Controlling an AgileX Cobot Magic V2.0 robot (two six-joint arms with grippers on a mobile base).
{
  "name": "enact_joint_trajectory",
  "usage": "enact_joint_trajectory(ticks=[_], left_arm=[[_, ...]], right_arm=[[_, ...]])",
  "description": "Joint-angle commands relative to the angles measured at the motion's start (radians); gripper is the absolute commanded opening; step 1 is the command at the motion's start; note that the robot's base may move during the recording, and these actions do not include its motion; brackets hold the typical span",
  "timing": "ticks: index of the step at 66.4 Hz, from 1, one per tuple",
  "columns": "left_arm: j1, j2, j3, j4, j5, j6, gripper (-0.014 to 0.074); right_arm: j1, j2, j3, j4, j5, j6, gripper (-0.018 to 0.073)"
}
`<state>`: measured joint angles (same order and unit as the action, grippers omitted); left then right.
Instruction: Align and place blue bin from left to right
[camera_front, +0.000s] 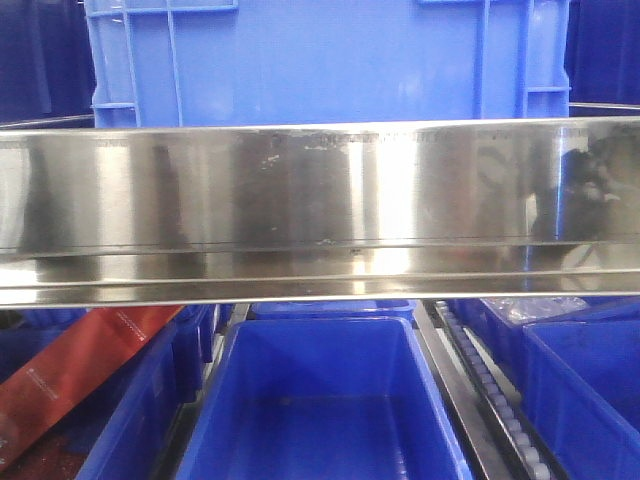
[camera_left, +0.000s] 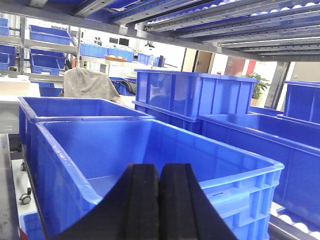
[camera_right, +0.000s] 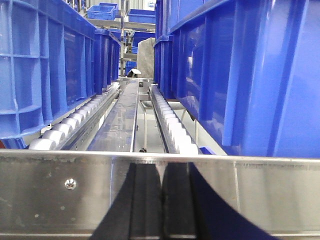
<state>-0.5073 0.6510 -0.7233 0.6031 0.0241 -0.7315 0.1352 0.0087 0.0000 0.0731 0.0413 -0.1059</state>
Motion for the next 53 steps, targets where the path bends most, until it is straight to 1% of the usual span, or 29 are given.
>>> enact_joint_trajectory(ticks=[1,3,5,6,8,11,13,14,18,23,24,29,33,39,46,53], left_arm=[[-0.004,-0.006,0.003,0.040,0.005,0.002,-0.0111],[0.003,-0.006,0.003,0.025,0.037,0.027,-0.0111],[0.018,-0.009,0.003,-0.004,0.080,0.085,-0.0111],[0.026,-0.011,0.003,-0.042,0.116,0.128,-0.0111],[0.050,-0.015,0.009,-0.098,0.163,0.186,-0.0111],[0.086,-0.032,0.027,-0.164,0.198,0.276,-0.0111],[0.110,-0.043,0.044,-0.202,0.198,0.349,-0.0111],[0.129,-0.050,0.059,-0.213,0.193,0.372,-0.0111],[0.181,-0.086,0.105,-0.256,0.159,0.444,-0.0111],[0.253,-0.141,0.188,-0.337,0.108,0.521,-0.0111],[0.273,-0.152,0.203,-0.353,0.100,0.530,-0.0111],[0.330,-0.218,0.286,-0.438,0.055,0.576,-0.0111],[0.373,-0.277,0.375,-0.475,0.005,0.602,-0.0111],[0.415,-0.365,0.479,-0.493,-0.038,0.602,-0.0111],[0.456,-0.461,0.568,-0.535,-0.038,0.602,-0.0111],[0.477,-0.537,0.632,-0.538,-0.032,0.602,-0.0111]], right_arm=[[-0.004,-0.009,0.000,0.004,-0.007,-0.005,-0.0079],[-0.004,-0.009,0.000,0.004,-0.007,-0.005,-0.0079],[-0.004,-0.009,0.000,0.004,-0.007,-0.005,-0.0079],[-0.004,-0.009,0.000,0.004,-0.007,-0.005,-0.0079],[-0.004,-0.009,0.000,0.004,-0.007,-0.005,-0.0079],[-0.004,-0.009,0.000,0.004,-0.007,-0.005,-0.0079],[-0.004,-0.009,0.000,0.004,-0.007,-0.005,-0.0079],[-0.004,-0.009,0.000,0.004,-0.007,-0.005,-0.0079],[-0.004,-0.009,0.000,0.004,-0.007,-0.005,-0.0079],[-0.004,-0.009,0.000,0.004,-0.007,-0.005,-0.0079],[-0.004,-0.009,0.000,0.004,-0.007,-0.005,-0.0079],[-0.004,-0.009,0.000,0.004,-0.007,-0.005,-0.0079],[-0.004,-0.009,0.000,0.004,-0.007,-0.005,-0.0079],[-0.004,-0.009,0.000,0.004,-0.007,-0.005,-0.0079],[-0.004,-0.009,0.000,0.004,-0.007,-0.005,-0.0079],[-0.004,-0.009,0.000,0.004,-0.007,-0.005,-0.0079]])
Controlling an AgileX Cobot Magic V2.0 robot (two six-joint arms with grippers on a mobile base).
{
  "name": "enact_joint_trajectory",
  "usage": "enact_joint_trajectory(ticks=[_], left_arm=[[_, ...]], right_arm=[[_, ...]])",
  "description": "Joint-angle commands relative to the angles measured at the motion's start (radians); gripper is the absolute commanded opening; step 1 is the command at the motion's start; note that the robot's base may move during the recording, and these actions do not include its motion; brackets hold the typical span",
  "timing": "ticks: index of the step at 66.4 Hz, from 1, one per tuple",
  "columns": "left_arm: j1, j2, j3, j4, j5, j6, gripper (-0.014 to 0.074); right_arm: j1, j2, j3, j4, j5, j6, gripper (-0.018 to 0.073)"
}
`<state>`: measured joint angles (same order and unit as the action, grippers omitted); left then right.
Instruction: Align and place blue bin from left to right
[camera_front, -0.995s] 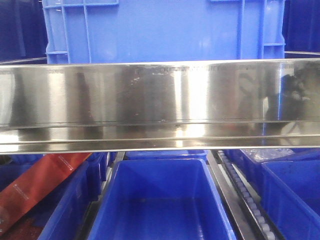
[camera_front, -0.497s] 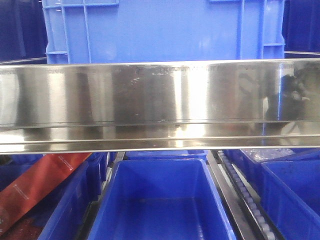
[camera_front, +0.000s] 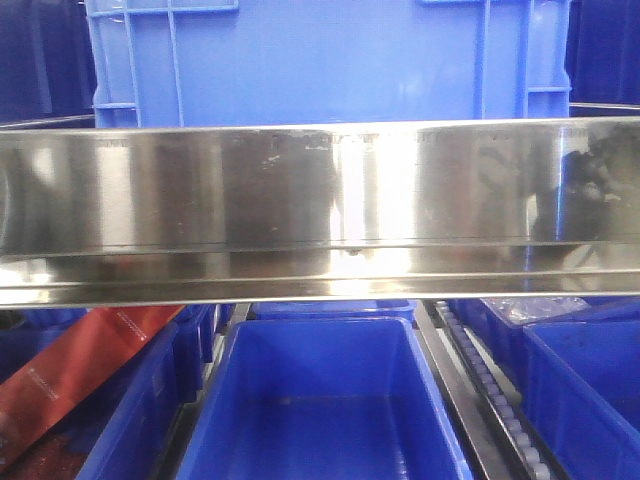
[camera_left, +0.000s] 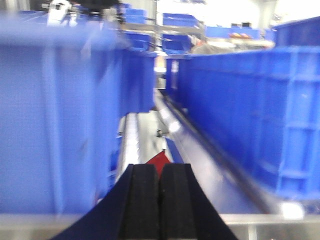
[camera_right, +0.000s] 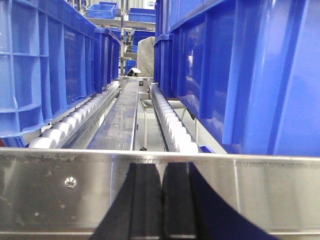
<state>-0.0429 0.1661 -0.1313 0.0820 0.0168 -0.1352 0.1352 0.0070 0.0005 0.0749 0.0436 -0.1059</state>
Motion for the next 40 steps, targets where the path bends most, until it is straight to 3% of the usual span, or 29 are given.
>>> enact_joint_trajectory(ticks=[1,16,40], left_arm=[[0.014,-0.060,0.047,-0.017,-0.025,0.006,-0.0111],[0.013,-0.142,0.131,-0.017,-0.011,0.006,-0.0111],[0.014,-0.166,0.131,-0.017,0.024,0.006,-0.0111]], right_arm=[[-0.004,-0.007,-0.001,0.002,-0.009,-0.005,-0.0079],[-0.004,-0.007,-0.001,0.002,-0.009,-0.005,-0.0079],[-0.004,-0.007,-0.001,0.002,-0.009,-0.005,-0.0079]])
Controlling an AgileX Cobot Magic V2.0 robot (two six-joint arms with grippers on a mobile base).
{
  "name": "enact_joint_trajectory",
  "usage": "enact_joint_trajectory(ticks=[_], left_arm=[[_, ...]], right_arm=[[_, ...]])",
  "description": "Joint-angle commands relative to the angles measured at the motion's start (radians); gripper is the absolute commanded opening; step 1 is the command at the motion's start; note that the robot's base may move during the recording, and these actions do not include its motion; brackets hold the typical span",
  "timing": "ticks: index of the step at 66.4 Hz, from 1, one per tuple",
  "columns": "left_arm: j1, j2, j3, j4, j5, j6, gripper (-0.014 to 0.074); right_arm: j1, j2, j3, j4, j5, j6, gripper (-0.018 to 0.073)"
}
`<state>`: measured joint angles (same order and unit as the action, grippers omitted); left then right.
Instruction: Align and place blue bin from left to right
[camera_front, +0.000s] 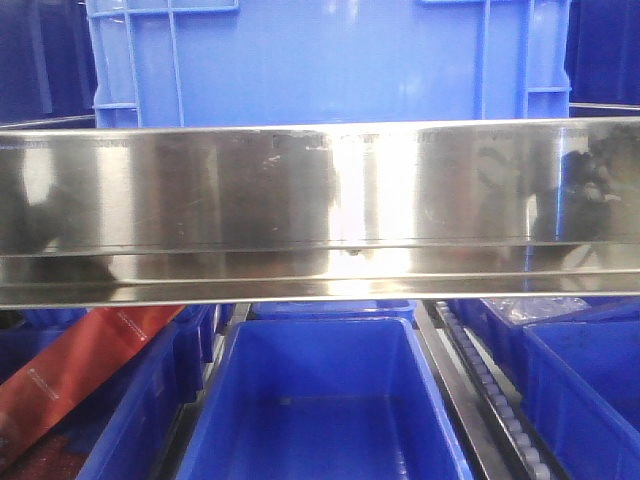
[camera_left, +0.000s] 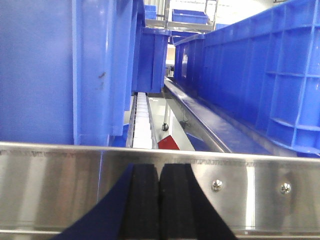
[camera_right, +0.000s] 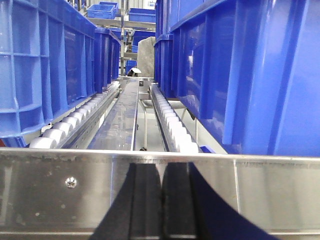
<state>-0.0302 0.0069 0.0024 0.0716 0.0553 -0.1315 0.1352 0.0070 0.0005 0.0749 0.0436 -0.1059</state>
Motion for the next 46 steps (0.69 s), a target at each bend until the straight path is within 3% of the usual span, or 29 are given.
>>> enact_joint_trajectory(ticks=[1,46], left_arm=[[0.002,-0.007,-0.002,-0.007,-0.016,0.002,-0.0111],[0.002,-0.007,-0.002,-0.007,-0.020,0.002,-0.0111]], right_arm=[[-0.004,-0.007,-0.001,0.002,-0.009,-0.005,-0.0079],[-0.004,-0.007,-0.001,0.002,-0.009,-0.005,-0.0079]])
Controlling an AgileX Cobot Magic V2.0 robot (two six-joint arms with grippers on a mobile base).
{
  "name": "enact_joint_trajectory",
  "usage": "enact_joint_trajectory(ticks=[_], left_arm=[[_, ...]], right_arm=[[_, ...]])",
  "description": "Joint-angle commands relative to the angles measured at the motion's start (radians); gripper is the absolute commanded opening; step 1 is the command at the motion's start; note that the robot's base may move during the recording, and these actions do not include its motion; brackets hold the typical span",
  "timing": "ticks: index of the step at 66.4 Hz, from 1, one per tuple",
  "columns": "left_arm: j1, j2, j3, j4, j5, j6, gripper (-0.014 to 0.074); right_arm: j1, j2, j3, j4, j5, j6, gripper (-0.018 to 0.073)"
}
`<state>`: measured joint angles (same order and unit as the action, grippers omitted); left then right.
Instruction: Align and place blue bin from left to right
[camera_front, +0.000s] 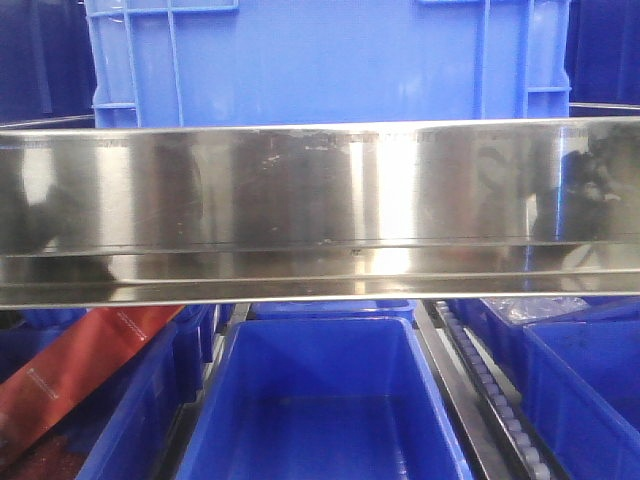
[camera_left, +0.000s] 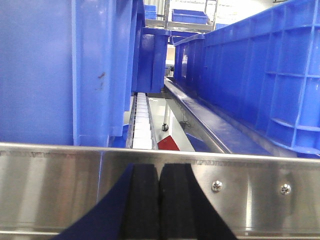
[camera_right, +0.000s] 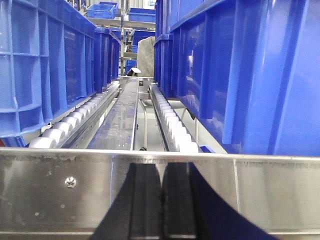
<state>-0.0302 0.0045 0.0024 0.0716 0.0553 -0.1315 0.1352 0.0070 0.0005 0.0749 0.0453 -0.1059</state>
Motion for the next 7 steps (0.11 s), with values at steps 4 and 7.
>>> enact_joint_trajectory(ticks=[4,7], left_arm=[[0.002,-0.005,-0.002,-0.007,-0.020,0.002,-0.0111],[0.002,-0.005,-0.002,-0.007,-0.020,0.002,-0.0111]], right_arm=[[-0.004,-0.007,-0.001,0.002,-0.011,-0.005,-0.0079],[-0.004,-0.007,-0.001,0.002,-0.011,-0.005,-0.0079]])
